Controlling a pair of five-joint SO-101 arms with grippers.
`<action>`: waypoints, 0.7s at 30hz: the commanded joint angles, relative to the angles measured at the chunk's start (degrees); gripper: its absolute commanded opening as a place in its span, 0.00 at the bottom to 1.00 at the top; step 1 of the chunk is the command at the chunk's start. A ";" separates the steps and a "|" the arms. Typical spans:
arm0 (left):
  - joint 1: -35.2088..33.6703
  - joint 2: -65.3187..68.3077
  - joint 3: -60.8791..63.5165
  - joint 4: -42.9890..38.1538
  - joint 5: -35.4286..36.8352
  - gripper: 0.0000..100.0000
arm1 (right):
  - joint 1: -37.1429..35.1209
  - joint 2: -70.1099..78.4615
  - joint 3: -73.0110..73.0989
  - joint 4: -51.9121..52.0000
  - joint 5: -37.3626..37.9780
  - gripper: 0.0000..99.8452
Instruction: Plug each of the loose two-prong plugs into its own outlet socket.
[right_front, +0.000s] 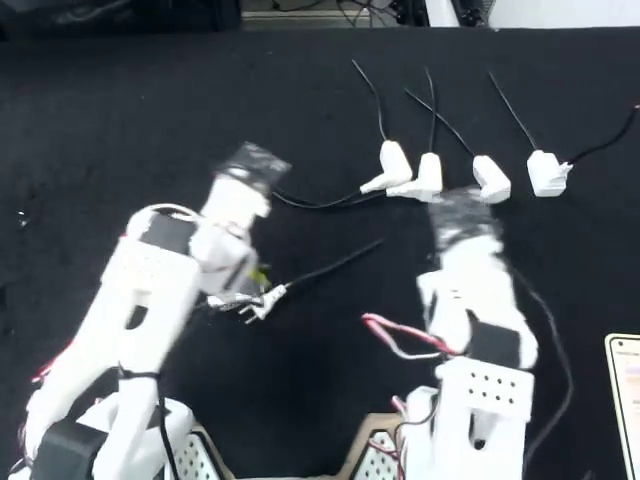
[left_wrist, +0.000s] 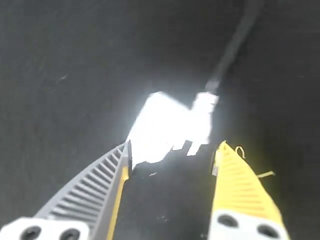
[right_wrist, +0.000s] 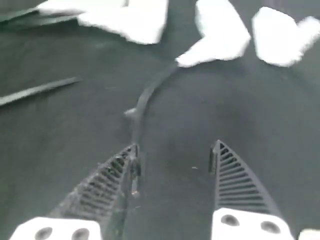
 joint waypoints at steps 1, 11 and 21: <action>-9.19 -0.53 2.07 -0.35 0.09 0.27 | -10.73 -0.84 -5.41 4.84 3.60 0.22; -20.70 -0.53 15.87 -13.71 3.60 0.27 | -34.11 2.86 -8.48 6.24 3.43 0.22; -21.32 -0.09 22.99 -25.41 8.70 0.27 | -42.29 27.38 -22.02 6.59 3.87 0.22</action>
